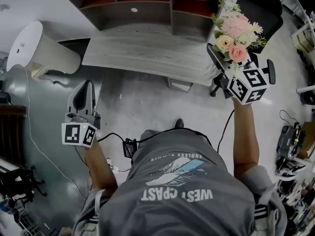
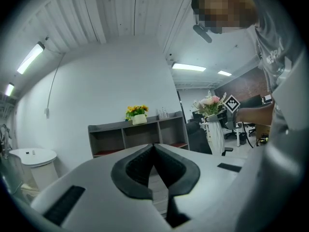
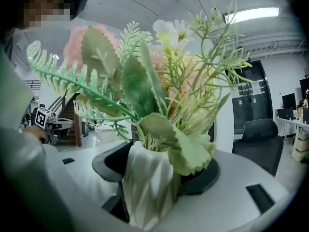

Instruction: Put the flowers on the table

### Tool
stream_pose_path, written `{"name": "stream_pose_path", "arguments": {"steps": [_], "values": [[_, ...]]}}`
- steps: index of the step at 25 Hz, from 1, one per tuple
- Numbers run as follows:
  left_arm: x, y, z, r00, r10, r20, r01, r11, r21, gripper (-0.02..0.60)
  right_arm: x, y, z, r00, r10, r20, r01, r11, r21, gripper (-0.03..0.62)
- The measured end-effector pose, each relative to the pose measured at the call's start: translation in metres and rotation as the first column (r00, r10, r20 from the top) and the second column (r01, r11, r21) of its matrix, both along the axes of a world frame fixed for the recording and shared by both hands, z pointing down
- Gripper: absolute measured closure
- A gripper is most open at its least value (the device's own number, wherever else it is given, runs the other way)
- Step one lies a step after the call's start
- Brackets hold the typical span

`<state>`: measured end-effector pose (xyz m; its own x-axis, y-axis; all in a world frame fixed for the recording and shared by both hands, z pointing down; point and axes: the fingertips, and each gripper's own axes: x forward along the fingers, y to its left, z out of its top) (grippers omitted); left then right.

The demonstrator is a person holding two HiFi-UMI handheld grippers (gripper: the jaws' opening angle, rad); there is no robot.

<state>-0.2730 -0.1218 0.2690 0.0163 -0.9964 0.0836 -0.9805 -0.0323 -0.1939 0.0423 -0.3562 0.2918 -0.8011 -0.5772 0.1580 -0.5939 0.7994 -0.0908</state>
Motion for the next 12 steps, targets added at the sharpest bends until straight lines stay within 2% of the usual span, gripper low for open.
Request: {"name": "stream_pose_path", "arguments": {"steps": [5, 12], "values": [[0.003, -0.017, 0.003, 1.0, 0.002, -0.009, -0.002, 1.0, -0.017, 0.565, -0.016, -0.023, 0.006, 1.0, -0.021, -0.005, 0.021, 1.0, -0.007, 0.301], [0.006, -0.05, 0.009, 0.998, 0.062, -0.02, -0.063, 0.997, -0.039, 0.565, -0.031, -0.051, 0.02, 1.0, 0.007, -0.014, -0.007, 1.0, -0.013, 0.301]]}}
